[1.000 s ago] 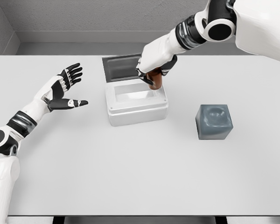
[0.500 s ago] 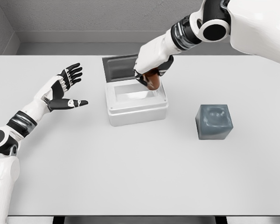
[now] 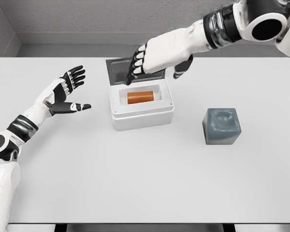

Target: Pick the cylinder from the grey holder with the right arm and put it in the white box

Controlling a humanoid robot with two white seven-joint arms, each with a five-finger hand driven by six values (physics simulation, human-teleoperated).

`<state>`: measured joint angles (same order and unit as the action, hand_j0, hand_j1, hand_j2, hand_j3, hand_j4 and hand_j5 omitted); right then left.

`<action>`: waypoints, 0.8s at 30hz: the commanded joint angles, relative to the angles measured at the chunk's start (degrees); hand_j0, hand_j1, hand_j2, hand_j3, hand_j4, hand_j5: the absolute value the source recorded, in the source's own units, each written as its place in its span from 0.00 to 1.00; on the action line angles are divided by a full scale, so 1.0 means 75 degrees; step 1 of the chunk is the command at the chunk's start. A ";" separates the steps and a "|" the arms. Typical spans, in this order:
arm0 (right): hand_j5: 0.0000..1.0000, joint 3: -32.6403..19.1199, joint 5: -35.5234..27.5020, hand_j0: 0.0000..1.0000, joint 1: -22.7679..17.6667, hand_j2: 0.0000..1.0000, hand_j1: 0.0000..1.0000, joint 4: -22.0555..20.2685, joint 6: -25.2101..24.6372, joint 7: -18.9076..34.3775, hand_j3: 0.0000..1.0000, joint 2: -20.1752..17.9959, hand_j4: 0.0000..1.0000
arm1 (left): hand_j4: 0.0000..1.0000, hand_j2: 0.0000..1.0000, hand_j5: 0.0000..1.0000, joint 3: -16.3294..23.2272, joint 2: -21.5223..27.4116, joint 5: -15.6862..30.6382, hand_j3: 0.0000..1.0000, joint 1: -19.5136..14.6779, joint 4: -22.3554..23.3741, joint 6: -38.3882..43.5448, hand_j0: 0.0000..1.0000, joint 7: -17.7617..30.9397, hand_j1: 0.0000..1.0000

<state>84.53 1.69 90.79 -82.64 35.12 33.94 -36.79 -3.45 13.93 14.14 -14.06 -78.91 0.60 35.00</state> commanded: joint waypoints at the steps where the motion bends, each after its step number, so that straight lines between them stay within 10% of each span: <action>1: 1.00 -0.0127 -0.0904 1.00 0.0000 1.00 1.00 -0.0301 -0.0015 -0.0026 1.00 -0.1070 1.00 | 1.00 1.00 1.00 0.0050 -0.0006 0.0049 1.00 -0.0012 -0.0002 0.0002 1.00 0.0000 1.00; 7: 1.00 -0.0138 -0.2147 1.00 -0.0691 1.00 1.00 -0.0068 -0.0015 -0.0037 1.00 -0.2512 1.00 | 1.00 1.00 1.00 0.0038 -0.0381 -0.0256 1.00 -0.0234 0.0080 0.0014 1.00 0.0000 1.00; 15: 1.00 -0.0150 -0.2077 1.00 -0.1078 1.00 1.00 0.1140 -0.0015 -0.0026 1.00 -0.2629 1.00 | 1.00 1.00 1.00 0.0003 -0.0932 -0.0326 1.00 -0.1113 0.1170 0.0049 1.00 0.0000 1.00; 24: 1.00 -0.0127 -0.2065 1.00 -0.1242 1.00 1.00 0.1128 -0.0015 -0.0037 1.00 -0.2536 1.00 | 1.00 1.00 1.00 -0.0009 -0.1131 -0.0315 1.00 -0.1523 0.1545 0.0060 1.00 0.0000 1.00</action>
<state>83.68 -13.43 81.47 -74.28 35.15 33.74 -55.90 -3.44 5.91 11.44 -25.49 -68.46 0.98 35.00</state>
